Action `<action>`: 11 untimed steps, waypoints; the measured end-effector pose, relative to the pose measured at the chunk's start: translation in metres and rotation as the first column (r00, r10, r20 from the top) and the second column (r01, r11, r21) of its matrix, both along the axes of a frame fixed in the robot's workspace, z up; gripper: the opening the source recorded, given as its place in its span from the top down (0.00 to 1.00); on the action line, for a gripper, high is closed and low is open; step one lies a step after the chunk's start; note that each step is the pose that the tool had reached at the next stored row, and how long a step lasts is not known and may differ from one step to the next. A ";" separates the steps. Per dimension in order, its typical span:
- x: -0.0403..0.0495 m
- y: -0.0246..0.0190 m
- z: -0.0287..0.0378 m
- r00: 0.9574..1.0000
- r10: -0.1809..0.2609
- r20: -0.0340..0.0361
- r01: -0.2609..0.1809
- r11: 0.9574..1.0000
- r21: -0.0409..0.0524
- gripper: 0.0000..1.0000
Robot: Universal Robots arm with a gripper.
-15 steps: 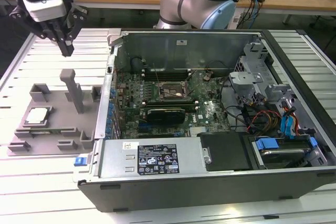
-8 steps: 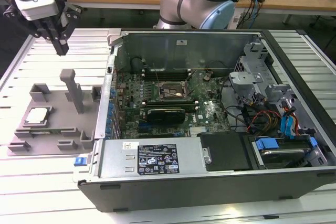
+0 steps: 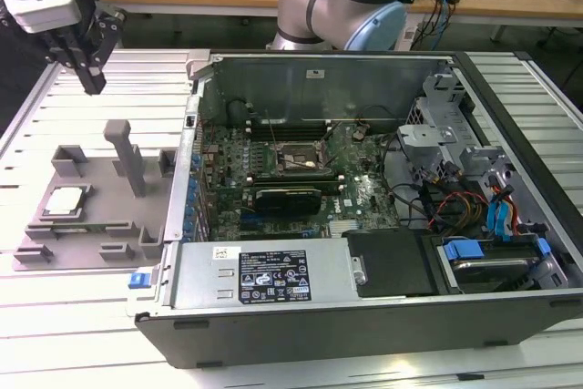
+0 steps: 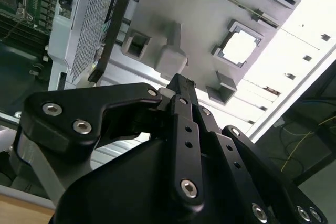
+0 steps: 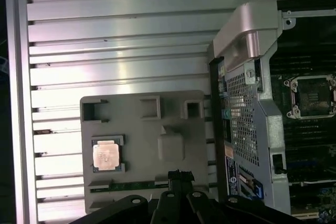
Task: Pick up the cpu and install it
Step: 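Reach for the cpu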
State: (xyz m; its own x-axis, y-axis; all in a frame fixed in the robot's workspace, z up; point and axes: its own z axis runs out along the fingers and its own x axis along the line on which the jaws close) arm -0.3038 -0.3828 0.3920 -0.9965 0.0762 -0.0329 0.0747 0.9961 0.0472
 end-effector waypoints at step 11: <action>-0.0309 0.0032 -0.0015 1.000 -0.001 0.002 0.001 1.000 0.000 0.89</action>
